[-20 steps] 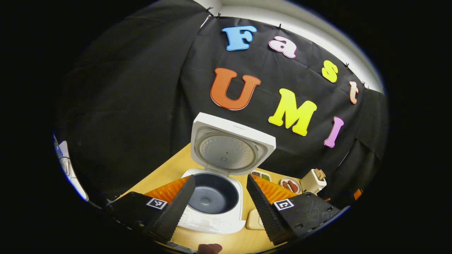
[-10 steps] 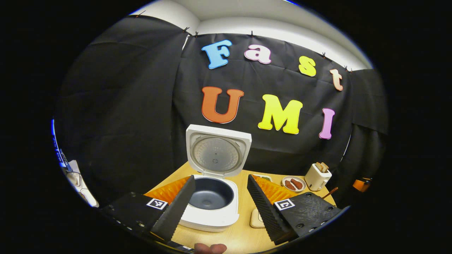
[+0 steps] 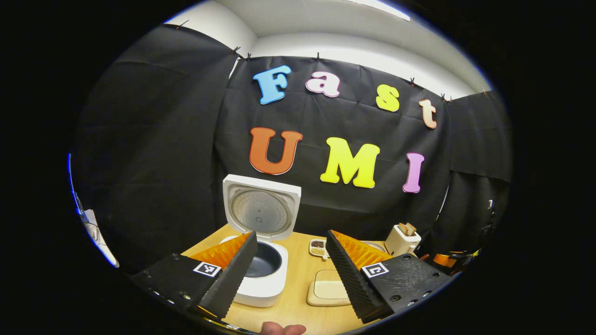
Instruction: Close the left gripper, press the button to open the rice cooker; take a wooden spoon from the chopstick holder with the right hand, scoop a spoonful of rice and pour it into the rice cooker, then put the wooden spoon back into the chopstick holder.
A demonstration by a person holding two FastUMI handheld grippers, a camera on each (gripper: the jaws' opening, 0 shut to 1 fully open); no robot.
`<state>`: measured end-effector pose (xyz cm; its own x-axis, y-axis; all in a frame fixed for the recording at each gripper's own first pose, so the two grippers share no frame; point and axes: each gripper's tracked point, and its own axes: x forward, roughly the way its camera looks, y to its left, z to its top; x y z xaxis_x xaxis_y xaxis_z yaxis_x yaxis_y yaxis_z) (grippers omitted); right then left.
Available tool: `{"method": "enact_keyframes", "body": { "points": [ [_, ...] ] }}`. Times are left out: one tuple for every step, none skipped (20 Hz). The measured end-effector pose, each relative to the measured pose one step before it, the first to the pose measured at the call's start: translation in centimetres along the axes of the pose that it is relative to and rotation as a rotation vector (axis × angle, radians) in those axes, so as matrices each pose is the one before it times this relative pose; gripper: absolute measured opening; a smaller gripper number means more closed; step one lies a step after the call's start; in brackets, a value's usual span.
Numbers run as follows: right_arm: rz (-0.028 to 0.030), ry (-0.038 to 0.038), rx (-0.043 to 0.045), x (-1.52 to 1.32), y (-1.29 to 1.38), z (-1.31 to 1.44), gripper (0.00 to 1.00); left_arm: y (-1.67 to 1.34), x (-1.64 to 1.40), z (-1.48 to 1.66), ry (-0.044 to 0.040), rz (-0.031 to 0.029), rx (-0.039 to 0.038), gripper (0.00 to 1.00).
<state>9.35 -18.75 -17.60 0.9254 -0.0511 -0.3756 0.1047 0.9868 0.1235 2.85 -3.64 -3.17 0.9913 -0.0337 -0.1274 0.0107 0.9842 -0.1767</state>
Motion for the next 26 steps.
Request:
{"method": "enact_keyframes", "body": {
  "points": [
    [0.00229,0.01980,0.00565,1.341,-0.655,-0.629,1.00,-0.748,0.253,-0.076,0.00596,-0.00618,-0.00276,0.94],
    [0.00449,0.02031,-0.00281,1.368,-0.557,-0.542,1.00,-0.523,0.114,0.075,0.00451,-0.00192,-0.00304,0.94],
    [0.00032,0.01264,-0.01179,1.281,-0.547,-0.378,1.00,-0.316,0.046,0.101,0.00271,0.00083,-0.00016,0.94],
    [-0.00331,0.01702,-0.01504,1.332,-0.645,-0.377,1.00,-0.288,0.068,0.050,0.00649,-0.00536,-0.00136,0.94],
    [0.00580,0.01916,-0.00519,1.268,-0.404,-0.375,1.00,-0.250,0.029,-0.019,0.00543,0.00367,-0.00058,0.94],
    [0.01516,0.02083,0.00851,1.194,-0.174,-0.354,1.00,-0.030,0.003,-0.093,0.00375,0.00905,0.00002,0.94],
    [0.01660,0.02050,0.01610,1.243,-0.078,-0.403,1.00,0.105,0.123,0.052,-0.00087,0.01790,-0.00115,0.94],
    [0.00689,0.02198,0.01779,1.068,-0.399,-0.506,0.98,0.085,0.047,0.063,0.00113,0.01769,-0.00150,0.94],
    [0.00776,0.01523,0.02172,0.969,-0.437,-0.250,1.00,0.043,-0.086,-0.187,0.00516,0.01789,-0.00238,0.95],
    [0.00001,0.01161,0.01872,1.056,-0.406,-0.258,0.99,-0.076,-0.126,-0.217,0.00781,0.01496,-0.00427,0.94],
    [0.00057,0.01069,0.01593,0.861,-0.360,-0.150,0.98,-0.125,-0.079,-0.107,0.00901,0.01113,-0.00260,0.94],
    [0.00510,0.00627,0.01438,0.744,-0.029,-0.134,0.89,0.003,0.027,-0.365,0.00961,0.01181,0.00225,0.94],
    [0.01076,0.00284,0.00918,0.767,0.039,0.085,0.89,-0.104,0.024,-0.289,0.01115,0.01084,0.00455,0.94],
    [0.01062,0.00056,0.00381,0.710,0.151,0.056,0.91,-0.117,0.085,-0.301,0.00953,0.00985,0.00151,0.94],
    [0.01363,0.00173,0.00546,0.777,0.228,0.088,0.87,-0.284,0.032,-0.302,0.00794,0.00313,-0.00414,0.94],
    [0.01585,0.00478,0.00826,0.556,0.359,-0.001,0.83,-0.422,0.111,-0.387,0.00882,-0.00176,-0.00599,0.94],
    [0.00868,0.00499,0.01469,0.619,0.197,0.084,0.74,-0.472,0.059,-0.530,0.01469,-0.00483,-0.00300,0.94],
    [0.00329,-0.00153,0.01703,0.576,0.060,0.100,0.74,-0.297,-0.024,-0.224,0.00677,-0.00543,0.00436,0.94],
    [-0.00091,-0.00292,0.01410,0.423,-0.070,0.141,0.65,-0.216,0.089,-0.097,0.00125,-0.00332,0.00674,0.94],
    [0.00514,-0.00431,0.00966,0.192,0.107,0.021,0.63,-0.129,-0.004,-0.102,-0.00026,-0.00370,0.00347,0.94],
    [0.00577,0.00201,0.00576,0.170,0.067,-0.042,0.54,0.110,-0.067,0.175,-0.00210,0.00167,0.00218,0.94],
    [0.00588,0.00300,0.00512,-0.090,0.064,-0.283,0.51,0.150,-0.007,0.159,-0.00349,0.00462,-0.00008,0.94],
    [0.00503,0.00097,0.00573,-0.172,0.030,-0.020,0.46,0.266,-0.201,-0.040,-0.00233,0.00554,-0.00301,0.94],
    [0.00134,-0.00147,0.00400,-0.131,0.049,-0.010,0.40,0.254,-0.193,-0.041,-0.00188,0.00531,-0.00395,0.94],
    [-0.00018,-0.00148,0.00170,-0.245,0.063,0.011,0.35,0.289,-0.262,-0.053,-0.00113,0.00750,-0.00318,0.94],
    [-0.00213,-0.00093,0.00100,-0.294,0.069,-0.030,0.28,0.420,-0.149,-0.228,-0.00039,0.00652,-0.00082,0.95]
  ]
}}
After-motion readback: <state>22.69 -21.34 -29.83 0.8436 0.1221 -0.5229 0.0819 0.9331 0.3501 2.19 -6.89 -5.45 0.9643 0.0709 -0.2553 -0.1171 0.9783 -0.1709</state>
